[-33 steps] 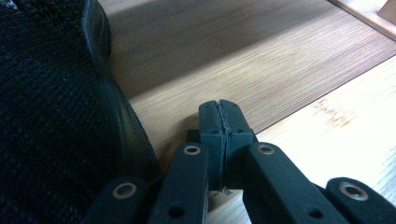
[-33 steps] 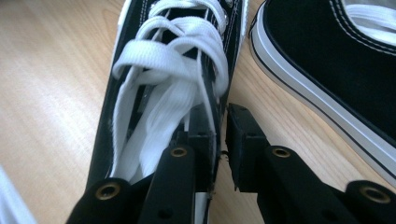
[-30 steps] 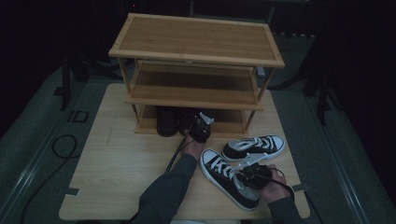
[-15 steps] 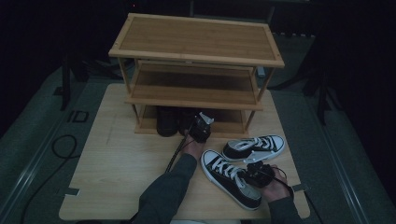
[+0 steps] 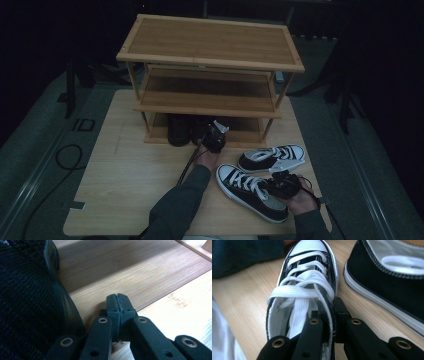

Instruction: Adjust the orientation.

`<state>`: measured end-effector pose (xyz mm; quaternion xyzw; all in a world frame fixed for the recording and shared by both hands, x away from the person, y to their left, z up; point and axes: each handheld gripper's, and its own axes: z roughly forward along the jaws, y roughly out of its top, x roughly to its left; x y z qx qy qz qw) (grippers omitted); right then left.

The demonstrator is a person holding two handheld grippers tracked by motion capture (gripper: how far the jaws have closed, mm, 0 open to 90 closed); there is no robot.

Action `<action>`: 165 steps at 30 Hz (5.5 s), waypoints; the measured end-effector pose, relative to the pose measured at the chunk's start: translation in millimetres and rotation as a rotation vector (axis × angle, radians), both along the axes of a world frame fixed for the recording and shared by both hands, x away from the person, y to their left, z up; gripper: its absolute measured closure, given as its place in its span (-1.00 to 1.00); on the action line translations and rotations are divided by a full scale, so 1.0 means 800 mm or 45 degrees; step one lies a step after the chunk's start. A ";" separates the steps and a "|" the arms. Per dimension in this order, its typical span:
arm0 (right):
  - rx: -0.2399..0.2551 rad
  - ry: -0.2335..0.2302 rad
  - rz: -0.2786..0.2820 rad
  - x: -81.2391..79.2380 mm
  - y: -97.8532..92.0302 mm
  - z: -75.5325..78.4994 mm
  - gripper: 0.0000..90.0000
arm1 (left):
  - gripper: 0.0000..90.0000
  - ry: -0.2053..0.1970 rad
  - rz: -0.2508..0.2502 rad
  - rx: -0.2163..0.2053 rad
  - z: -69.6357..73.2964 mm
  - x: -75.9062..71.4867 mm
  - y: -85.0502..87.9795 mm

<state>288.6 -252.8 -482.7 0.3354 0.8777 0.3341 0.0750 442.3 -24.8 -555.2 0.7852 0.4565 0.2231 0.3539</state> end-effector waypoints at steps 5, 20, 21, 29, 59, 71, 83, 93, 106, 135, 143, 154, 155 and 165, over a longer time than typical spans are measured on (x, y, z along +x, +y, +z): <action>0.017 -0.017 0.015 0.002 -0.003 0.014 0.95 | 0.98 0.000 -0.002 0.001 0.000 0.000 0.000; 0.029 -0.045 0.046 0.015 -0.010 0.049 0.94 | 0.99 0.000 -0.002 0.001 0.000 0.000 0.000; 0.027 -0.050 0.047 0.016 -0.010 0.052 0.95 | 0.99 0.000 -0.001 0.000 0.000 0.000 0.000; 0.007 -0.089 0.066 0.020 -0.007 0.078 0.95 | 0.99 0.001 0.002 -0.003 0.000 0.000 0.000; 0.044 -0.166 -0.031 0.043 -0.042 0.137 0.95 | 0.99 0.005 0.011 -0.003 0.000 0.000 -0.001; 0.071 -0.185 -0.048 0.052 -0.050 0.154 0.95 | 0.99 -0.002 0.022 -0.006 -0.001 -0.001 -0.002; 0.113 -0.208 -0.034 0.066 -0.041 0.172 0.95 | 1.00 -0.002 0.021 -0.007 -0.001 -0.001 -0.002; 0.150 -0.223 -0.030 0.076 -0.035 0.184 0.95 | 1.00 -0.007 0.037 0.002 0.000 -0.001 -0.003; 0.192 -0.234 -0.098 0.106 -0.020 0.191 0.95 | 1.00 -0.003 0.036 0.003 0.000 -0.001 -0.002; 0.260 -0.178 -0.336 0.165 0.053 0.184 0.94 | 1.00 -0.001 0.035 -0.004 0.000 -0.001 -0.002; 0.253 -0.180 -0.379 0.172 0.073 0.181 0.94 | 1.00 -0.003 0.034 -0.002 0.000 -0.001 -0.002; 0.226 -0.153 -0.362 0.171 0.073 0.184 0.78 | 1.00 -0.003 0.035 -0.002 0.000 -0.001 -0.002; 0.227 -0.155 -0.361 0.170 0.072 0.184 0.78 | 1.00 -0.003 0.034 -0.002 0.000 -0.001 -0.002; 0.242 -0.191 -0.330 0.158 0.064 0.199 0.70 | 1.00 -0.002 0.036 -0.003 0.000 -0.001 -0.002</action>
